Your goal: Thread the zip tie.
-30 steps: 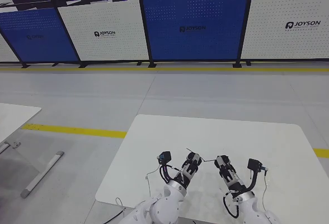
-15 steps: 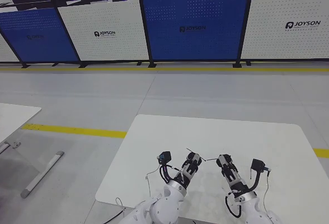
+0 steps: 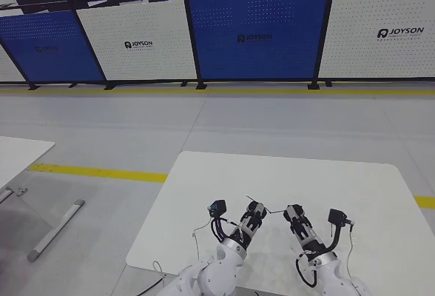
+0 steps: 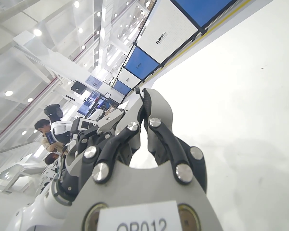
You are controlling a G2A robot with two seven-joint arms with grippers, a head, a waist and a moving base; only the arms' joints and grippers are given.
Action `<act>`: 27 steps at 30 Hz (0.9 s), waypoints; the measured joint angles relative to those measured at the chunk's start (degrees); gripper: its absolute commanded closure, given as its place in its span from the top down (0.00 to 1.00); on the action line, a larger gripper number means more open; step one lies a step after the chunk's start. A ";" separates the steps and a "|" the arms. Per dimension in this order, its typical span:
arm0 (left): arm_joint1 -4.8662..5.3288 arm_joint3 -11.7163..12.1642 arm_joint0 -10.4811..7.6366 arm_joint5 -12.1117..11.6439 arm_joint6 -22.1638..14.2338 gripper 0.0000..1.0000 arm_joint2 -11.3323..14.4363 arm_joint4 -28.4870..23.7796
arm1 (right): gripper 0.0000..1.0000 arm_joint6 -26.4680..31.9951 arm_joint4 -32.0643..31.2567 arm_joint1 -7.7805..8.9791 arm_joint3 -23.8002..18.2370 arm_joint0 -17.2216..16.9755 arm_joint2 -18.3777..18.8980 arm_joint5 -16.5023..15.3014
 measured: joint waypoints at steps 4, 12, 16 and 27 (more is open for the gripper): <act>0.00 0.00 0.00 0.00 0.00 0.00 0.00 0.00 | 0.00 -0.01 0.14 -0.17 0.12 -0.11 0.06 -0.50; 0.00 0.00 0.00 0.00 0.00 0.00 0.00 0.00 | 0.00 -1.02 -0.09 -0.31 -0.42 -1.22 1.09 -1.58; 0.00 0.00 0.00 0.00 0.00 0.00 0.00 0.00 | 0.00 -0.47 -0.39 -0.43 -0.51 -1.28 1.10 -1.25; 0.00 0.00 0.00 0.00 0.00 0.00 0.00 0.00 | 0.00 -0.30 -0.55 -0.91 -0.08 -1.00 1.03 -0.81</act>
